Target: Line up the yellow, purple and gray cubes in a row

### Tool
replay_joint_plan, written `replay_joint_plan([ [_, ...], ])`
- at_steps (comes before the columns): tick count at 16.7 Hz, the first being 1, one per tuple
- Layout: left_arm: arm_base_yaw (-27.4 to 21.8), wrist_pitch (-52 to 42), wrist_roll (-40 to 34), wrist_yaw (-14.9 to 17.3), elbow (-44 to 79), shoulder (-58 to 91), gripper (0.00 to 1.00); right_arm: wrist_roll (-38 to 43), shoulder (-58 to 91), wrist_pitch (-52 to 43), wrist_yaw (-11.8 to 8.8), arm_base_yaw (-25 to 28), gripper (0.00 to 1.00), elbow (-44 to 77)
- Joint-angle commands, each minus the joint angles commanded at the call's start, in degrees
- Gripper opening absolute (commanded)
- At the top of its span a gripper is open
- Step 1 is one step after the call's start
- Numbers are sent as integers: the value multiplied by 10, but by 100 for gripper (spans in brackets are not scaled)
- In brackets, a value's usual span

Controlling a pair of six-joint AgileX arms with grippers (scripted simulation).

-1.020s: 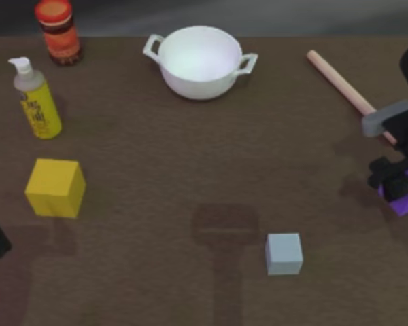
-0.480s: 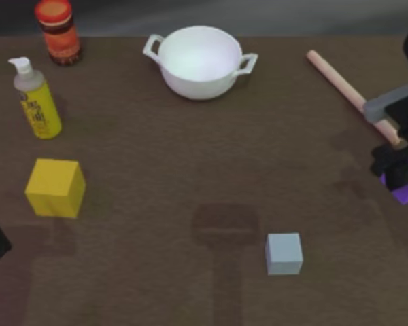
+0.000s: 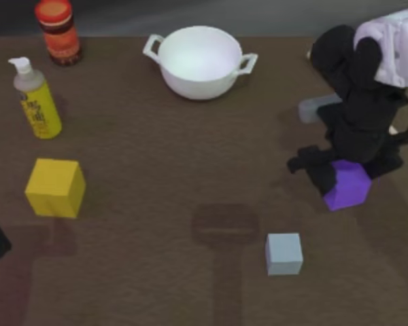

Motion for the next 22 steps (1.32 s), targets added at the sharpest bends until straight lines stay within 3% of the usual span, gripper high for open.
replay_joint_plan([
  [5,0,0,0,0,0,0,100,244,15,-25,4,136,0,38],
  [9,0,0,0,0,0,0,100,365,14,-34,7,216,0,57],
  [17,0,0,0,0,0,0,100,393,13,-33,7,234,0,59],
  [22,0,0,0,0,0,0,100,398,46,59,8,233,0,5],
])
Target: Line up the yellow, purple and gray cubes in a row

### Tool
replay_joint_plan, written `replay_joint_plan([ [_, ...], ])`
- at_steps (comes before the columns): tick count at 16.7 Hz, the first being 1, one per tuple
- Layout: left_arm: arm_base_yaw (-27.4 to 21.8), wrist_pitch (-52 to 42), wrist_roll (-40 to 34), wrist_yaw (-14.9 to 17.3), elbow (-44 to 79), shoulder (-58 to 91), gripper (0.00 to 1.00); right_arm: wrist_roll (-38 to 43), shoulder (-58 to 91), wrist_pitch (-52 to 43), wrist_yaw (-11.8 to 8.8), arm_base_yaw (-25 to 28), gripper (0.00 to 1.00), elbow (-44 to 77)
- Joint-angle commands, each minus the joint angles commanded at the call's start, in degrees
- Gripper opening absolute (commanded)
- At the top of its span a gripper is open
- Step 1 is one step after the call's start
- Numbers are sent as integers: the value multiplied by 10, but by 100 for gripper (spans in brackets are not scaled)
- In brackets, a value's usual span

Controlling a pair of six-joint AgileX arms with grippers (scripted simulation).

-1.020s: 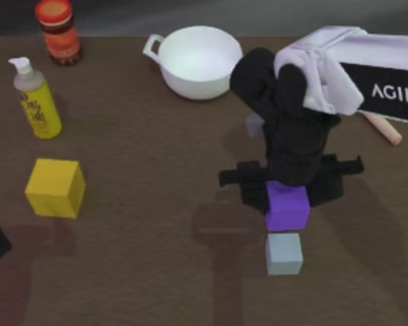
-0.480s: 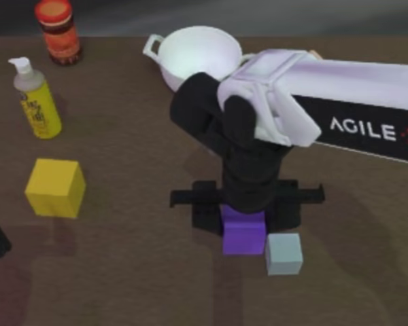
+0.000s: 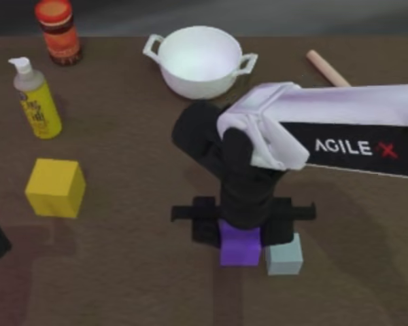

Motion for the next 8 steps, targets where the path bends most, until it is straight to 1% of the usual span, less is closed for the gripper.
replay_joint_plan([
  [3,0,0,0,0,0,0,100,-3,19,43,0,6,0,-28],
  [7,0,0,0,0,0,0,100,-3,21,45,0,7,0,-29],
  [8,0,0,0,0,0,0,100,-3,21,45,0,7,8,-29],
])
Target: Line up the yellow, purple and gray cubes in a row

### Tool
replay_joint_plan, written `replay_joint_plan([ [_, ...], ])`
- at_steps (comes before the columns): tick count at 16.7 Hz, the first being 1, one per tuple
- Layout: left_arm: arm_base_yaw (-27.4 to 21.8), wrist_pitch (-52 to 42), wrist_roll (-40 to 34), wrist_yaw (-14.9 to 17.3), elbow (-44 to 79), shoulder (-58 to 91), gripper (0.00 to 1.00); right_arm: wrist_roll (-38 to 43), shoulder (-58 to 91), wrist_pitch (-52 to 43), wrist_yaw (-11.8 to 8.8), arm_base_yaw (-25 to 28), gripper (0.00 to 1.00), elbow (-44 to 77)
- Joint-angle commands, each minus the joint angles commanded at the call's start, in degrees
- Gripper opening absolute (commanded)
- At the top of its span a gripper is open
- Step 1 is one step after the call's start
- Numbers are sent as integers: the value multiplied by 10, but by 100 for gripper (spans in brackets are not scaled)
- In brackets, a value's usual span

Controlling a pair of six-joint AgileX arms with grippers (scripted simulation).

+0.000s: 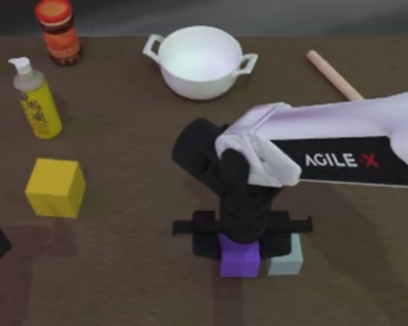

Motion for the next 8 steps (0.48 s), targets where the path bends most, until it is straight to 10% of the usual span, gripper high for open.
replay_joint_plan([
  [8,0,0,0,0,0,0,100,0,0,0,0,0,68,0],
])
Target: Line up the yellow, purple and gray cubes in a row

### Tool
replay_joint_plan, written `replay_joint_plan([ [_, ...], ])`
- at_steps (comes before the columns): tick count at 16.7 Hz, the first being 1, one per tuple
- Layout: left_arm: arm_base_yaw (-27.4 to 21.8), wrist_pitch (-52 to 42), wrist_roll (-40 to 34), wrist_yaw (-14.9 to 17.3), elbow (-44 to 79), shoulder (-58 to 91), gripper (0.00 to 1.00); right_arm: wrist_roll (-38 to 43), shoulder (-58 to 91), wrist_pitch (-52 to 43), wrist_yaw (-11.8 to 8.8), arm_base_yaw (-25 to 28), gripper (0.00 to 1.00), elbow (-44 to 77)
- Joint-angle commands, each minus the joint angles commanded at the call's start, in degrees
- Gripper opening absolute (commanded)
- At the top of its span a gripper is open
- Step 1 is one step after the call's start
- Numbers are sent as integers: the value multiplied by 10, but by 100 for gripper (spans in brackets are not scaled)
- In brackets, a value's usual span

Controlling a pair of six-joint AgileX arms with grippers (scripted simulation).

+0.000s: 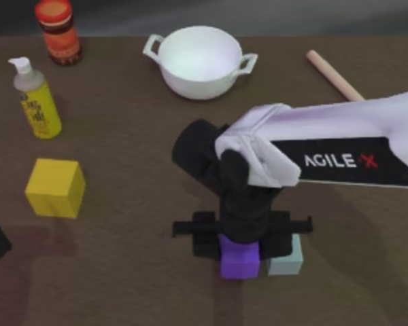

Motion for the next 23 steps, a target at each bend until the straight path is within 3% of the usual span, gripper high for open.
replay_joint_plan([
  [4,0,0,0,0,0,0,100,0,0,0,0,0,98,0],
  [5,0,0,0,0,0,0,100,0,0,0,0,0,100,0],
  [14,0,0,0,0,0,0,100,1,-1,-2,0,-1,100,2],
  [23,0,0,0,0,0,0,100,0,-57,-139,0,6,100,82],
])
